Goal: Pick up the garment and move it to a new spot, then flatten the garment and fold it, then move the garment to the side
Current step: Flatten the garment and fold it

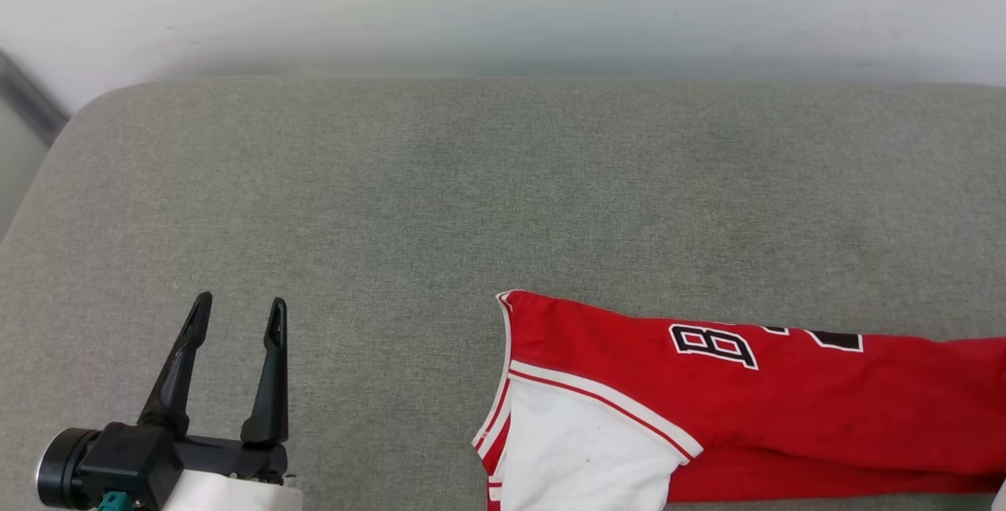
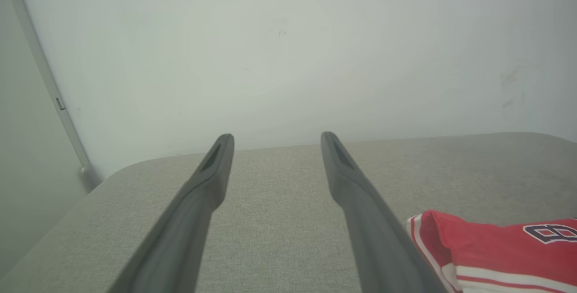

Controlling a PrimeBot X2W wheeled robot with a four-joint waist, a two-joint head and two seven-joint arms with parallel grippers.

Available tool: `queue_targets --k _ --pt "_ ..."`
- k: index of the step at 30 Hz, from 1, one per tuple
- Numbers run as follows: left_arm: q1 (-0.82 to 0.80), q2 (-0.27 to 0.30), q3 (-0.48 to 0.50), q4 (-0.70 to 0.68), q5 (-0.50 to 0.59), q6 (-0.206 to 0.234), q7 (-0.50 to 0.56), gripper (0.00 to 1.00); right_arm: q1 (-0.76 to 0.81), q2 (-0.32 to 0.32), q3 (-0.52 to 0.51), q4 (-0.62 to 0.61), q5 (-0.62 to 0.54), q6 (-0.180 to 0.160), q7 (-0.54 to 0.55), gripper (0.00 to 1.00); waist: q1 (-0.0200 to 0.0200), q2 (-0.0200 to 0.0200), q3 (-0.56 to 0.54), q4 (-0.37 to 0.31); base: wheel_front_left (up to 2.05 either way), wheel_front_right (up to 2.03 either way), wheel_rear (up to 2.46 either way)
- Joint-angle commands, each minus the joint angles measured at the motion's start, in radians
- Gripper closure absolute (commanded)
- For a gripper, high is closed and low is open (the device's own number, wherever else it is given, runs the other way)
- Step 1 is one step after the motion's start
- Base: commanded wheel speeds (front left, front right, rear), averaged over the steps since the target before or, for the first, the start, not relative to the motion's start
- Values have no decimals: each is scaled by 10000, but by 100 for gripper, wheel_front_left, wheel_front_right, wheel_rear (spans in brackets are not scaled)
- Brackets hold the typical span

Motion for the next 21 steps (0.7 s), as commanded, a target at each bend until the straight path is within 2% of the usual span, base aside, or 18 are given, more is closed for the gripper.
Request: queue_targets --k 1,5,11,14,15,21 --pt "84 40 0 -11 -64 -8 -24 0 -156 -17 -21 -80 -79 -9 -27 100 0 0 -12 -23 0 0 0" --pt "108 36 -30 37 -48 -8 -24 0 -257 -55 96 -311 -9 -9 70 100 0 0 -61 -58 0 0 0" --pt "201 10 -77 127 -56 -8 -25 0 23 255 902 -1217 265 -8 466 100 0 0 -296 -71 0 0 0" --pt "231 -17 -63 148 -50 -8 -25 0 206 410 1429 -1866 367 -8 869 100 0 0 -432 -67 0 0 0" --pt "308 -35 -93 162 -46 -8 -25 0 435 520 1987 -2484 469 -8 1307 100 0 0 -548 -36 0 0 0" --pt "388 -92 -136 168 -92 -8 -25 0 642 938 2990 -3285 834 -8 1930 100 0 0 -716 115 0 0 0"
